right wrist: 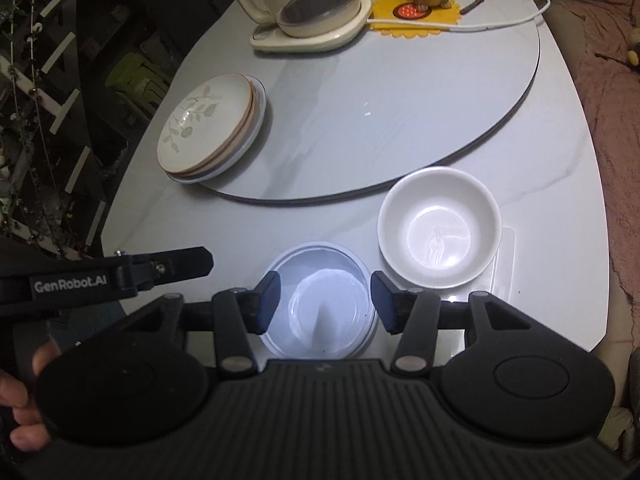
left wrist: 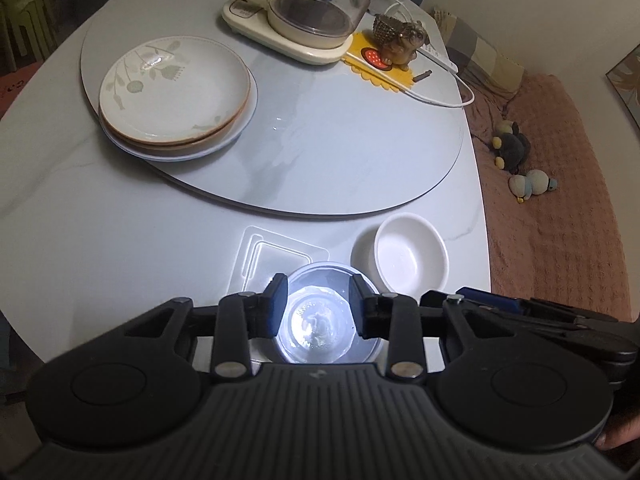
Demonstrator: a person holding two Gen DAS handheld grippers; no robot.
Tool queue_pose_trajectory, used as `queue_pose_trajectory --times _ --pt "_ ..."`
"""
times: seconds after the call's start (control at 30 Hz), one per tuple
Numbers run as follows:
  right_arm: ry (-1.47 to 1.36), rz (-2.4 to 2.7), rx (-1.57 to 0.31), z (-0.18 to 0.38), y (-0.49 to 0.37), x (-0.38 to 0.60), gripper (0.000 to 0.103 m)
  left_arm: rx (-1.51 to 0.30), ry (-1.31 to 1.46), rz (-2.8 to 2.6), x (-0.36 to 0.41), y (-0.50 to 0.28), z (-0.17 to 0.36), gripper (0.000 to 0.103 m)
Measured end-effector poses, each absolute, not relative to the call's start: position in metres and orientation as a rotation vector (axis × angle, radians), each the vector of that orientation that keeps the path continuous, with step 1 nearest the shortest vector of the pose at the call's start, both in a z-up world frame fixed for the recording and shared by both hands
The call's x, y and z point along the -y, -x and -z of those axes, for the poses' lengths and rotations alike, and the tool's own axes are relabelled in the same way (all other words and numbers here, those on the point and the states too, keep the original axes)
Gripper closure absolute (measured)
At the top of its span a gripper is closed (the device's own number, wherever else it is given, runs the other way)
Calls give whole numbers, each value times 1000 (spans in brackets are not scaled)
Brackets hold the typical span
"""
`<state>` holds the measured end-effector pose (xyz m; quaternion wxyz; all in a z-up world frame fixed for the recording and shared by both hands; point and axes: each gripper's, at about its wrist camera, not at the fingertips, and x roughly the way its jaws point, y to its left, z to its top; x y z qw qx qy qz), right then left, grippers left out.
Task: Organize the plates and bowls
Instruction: 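Open both grippers and pull back from the nested bowls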
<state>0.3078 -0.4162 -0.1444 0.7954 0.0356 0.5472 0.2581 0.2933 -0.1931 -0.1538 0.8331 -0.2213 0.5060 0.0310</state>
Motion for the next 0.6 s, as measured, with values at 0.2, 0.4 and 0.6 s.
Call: queue_pose_trajectory --times 0.2,0.4,0.6 --pt "-46 -574 -1071 116 -299 418 50 -1002 420 -58 198 -283 124 65" --pt "-46 -584 -1033 109 -296 420 50 -953 377 -55 209 -278 110 62" --pt "-36 -545 -1009 106 -300 428 48 -946 356 -46 218 -290 108 52"
